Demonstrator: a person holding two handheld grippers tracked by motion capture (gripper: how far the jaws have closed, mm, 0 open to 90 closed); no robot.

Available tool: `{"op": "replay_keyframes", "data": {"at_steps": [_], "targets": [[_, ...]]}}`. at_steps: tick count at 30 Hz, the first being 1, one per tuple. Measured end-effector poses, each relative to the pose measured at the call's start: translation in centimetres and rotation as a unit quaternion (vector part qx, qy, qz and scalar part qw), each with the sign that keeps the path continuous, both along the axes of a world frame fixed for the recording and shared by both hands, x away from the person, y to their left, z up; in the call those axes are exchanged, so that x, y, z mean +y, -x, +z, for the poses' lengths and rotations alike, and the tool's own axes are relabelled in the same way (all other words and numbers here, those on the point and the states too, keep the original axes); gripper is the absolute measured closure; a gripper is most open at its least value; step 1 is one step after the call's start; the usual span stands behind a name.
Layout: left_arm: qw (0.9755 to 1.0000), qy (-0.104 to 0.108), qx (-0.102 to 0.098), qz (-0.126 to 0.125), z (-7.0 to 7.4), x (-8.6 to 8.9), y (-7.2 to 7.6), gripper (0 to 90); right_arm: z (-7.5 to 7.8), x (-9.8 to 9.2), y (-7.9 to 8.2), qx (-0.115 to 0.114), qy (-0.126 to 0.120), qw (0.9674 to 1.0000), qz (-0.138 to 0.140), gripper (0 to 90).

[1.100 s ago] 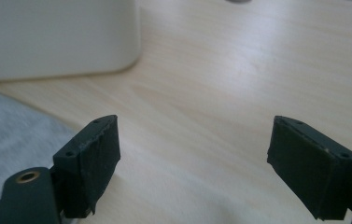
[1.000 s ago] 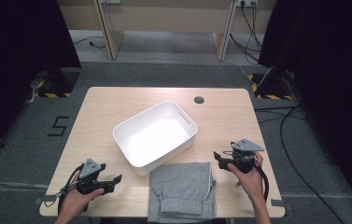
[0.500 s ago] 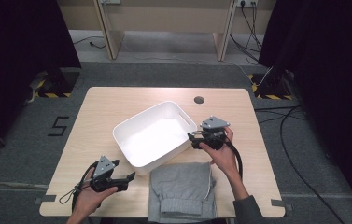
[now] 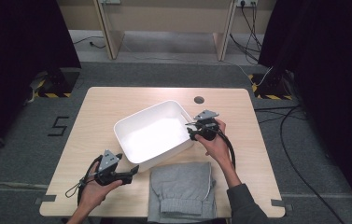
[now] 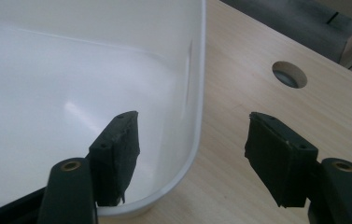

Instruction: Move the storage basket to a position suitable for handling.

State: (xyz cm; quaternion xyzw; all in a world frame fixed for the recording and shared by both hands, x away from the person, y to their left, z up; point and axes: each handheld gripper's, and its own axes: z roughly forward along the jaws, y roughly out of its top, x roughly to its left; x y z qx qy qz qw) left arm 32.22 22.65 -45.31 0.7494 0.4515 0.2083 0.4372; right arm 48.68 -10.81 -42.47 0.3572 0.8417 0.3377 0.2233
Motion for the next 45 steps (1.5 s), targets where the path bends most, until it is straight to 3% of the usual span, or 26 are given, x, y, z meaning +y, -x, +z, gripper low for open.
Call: {"op": "replay_keyframes", "data": {"at_steps": [4, 12, 21, 25, 37, 45], "targets": [[0.9999, 0.014, -0.004, 0.004, 0.4, 0.1, -0.8, 20.0, -0.1, -0.1, 0.7, 0.001, -0.008, 1.0, 0.004, 40.8], [0.9999, 0.011, 0.001, 0.006, 0.6, -0.9, -2.2, 22.6, 0.0, -1.0, 1.9, -0.001, -0.014, 0.9999, 0.001, 41.7], [0.9996, 0.021, 0.015, 0.007, 0.3, -1.8, -3.8, 23.3, -0.6, -2.5, 3.9, -0.004, -0.059, 0.998, -0.022, 38.9], [0.9996, 0.019, 0.021, 0.003, 0.4, -1.9, -4.2, 23.5, -0.4, -2.6, 4.4, -0.003, -0.046, 0.9985, -0.028, 38.7], [0.9994, 0.03, 0.019, 0.0, 0.3, -2.3, -4.5, 26.0, -0.5, -3.5, 5.3, 0.007, -0.064, 0.997, -0.044, 38.1], [0.9993, 0.03, 0.02, -0.008, 0.5, -3.1, -4.0, 26.1, -0.2, -4.5, 5.9, 0.01, -0.052, 0.9977, -0.043, 38.4]]}}
